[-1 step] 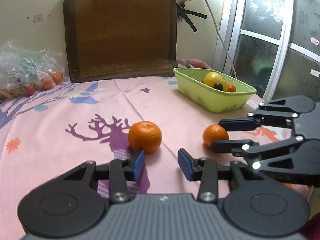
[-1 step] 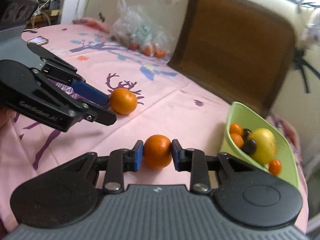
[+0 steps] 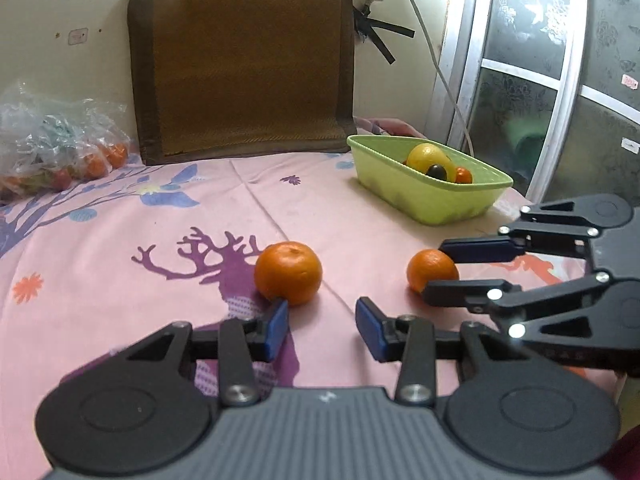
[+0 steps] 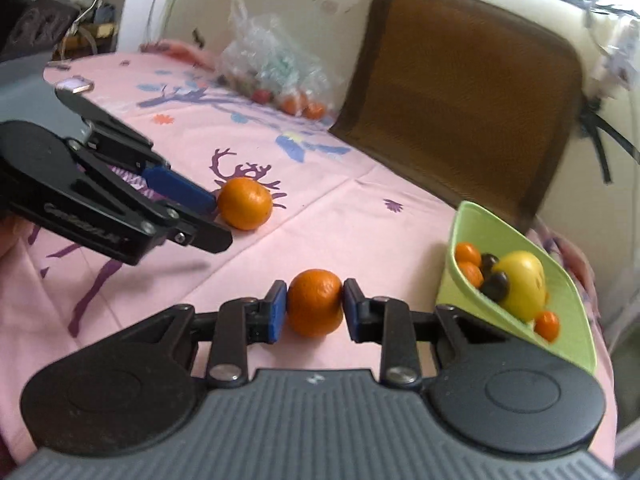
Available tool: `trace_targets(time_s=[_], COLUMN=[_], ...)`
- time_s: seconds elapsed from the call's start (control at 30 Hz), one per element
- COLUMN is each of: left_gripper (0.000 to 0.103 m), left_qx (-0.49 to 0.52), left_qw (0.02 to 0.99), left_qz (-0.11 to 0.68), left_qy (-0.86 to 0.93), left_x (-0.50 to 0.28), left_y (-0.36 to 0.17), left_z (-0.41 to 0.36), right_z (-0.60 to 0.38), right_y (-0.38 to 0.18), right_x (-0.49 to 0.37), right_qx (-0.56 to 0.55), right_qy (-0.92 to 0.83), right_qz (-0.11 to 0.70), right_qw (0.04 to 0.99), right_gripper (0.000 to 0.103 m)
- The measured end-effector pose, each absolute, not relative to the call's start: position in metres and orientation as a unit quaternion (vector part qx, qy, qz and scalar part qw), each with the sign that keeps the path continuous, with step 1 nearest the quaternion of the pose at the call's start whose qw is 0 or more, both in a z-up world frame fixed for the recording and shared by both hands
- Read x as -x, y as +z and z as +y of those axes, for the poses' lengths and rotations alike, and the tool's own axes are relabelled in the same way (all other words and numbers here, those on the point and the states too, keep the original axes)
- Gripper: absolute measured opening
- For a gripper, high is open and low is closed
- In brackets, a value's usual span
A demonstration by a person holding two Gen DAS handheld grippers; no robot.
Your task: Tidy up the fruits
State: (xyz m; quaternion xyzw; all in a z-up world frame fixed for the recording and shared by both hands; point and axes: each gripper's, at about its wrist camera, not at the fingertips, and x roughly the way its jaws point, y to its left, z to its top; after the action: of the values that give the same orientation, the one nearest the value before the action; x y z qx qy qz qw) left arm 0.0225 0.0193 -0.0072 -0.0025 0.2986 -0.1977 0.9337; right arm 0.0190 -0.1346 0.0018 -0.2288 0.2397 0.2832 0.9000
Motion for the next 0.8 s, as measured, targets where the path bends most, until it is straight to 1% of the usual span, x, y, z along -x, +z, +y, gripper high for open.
trace_targets(time_s=[0.2,0.23,0.27,0.33,0.37,0.4,0.43,0.47,0.57,0.8], left_gripper=[0.041,0.043,0.048,0.053,0.054,0.054,0.054,0.054,0.056,0.054], left_qx=[0.004,0.004,0.004,0.003,0.001,-0.002,-0.009,-0.017,-0.032,-0.024], left_qw=[0.937,0.939,0.94,0.944,0.946,0.947,0.947,0.947,0.945,0.939], left_qz=[0.294,0.291,0.289,0.279,0.274,0.271,0.27,0.269,0.276,0.301], left_qy=[-0.187,-0.185,-0.182,-0.174,-0.172,-0.172,-0.172,-0.172,-0.171,-0.164], left_x=[-0.012,-0.01,-0.009,-0.009,-0.01,-0.012,-0.016,-0.02,-0.033,-0.053], left_y=[-0.001,0.002,0.004,0.01,0.013,0.016,0.017,0.017,0.013,-0.002], left_z=[0.026,0.027,0.028,0.029,0.029,0.028,0.025,0.023,0.016,0.012], right_z=[-0.143,-0.144,-0.146,-0.149,-0.151,-0.154,-0.156,-0.158,-0.161,-0.155], right_y=[0.001,0.0,-0.001,0.0,0.001,0.001,0.001,0.001,-0.001,-0.004], right_x=[-0.012,-0.011,-0.008,-0.006,-0.004,-0.001,-0.001,-0.001,-0.002,-0.002], right_qx=[0.18,0.172,0.164,0.15,0.143,0.135,0.123,0.111,0.091,0.087], right_qy=[0.279,0.28,0.28,0.28,0.279,0.279,0.28,0.281,0.285,0.295], right_qz=[0.243,0.247,0.249,0.248,0.247,0.247,0.248,0.25,0.26,0.266], right_qw=[0.911,0.912,0.913,0.915,0.917,0.918,0.919,0.92,0.918,0.914], right_gripper=[0.034,0.034,0.034,0.034,0.036,0.039,0.05,0.051,0.051,0.051])
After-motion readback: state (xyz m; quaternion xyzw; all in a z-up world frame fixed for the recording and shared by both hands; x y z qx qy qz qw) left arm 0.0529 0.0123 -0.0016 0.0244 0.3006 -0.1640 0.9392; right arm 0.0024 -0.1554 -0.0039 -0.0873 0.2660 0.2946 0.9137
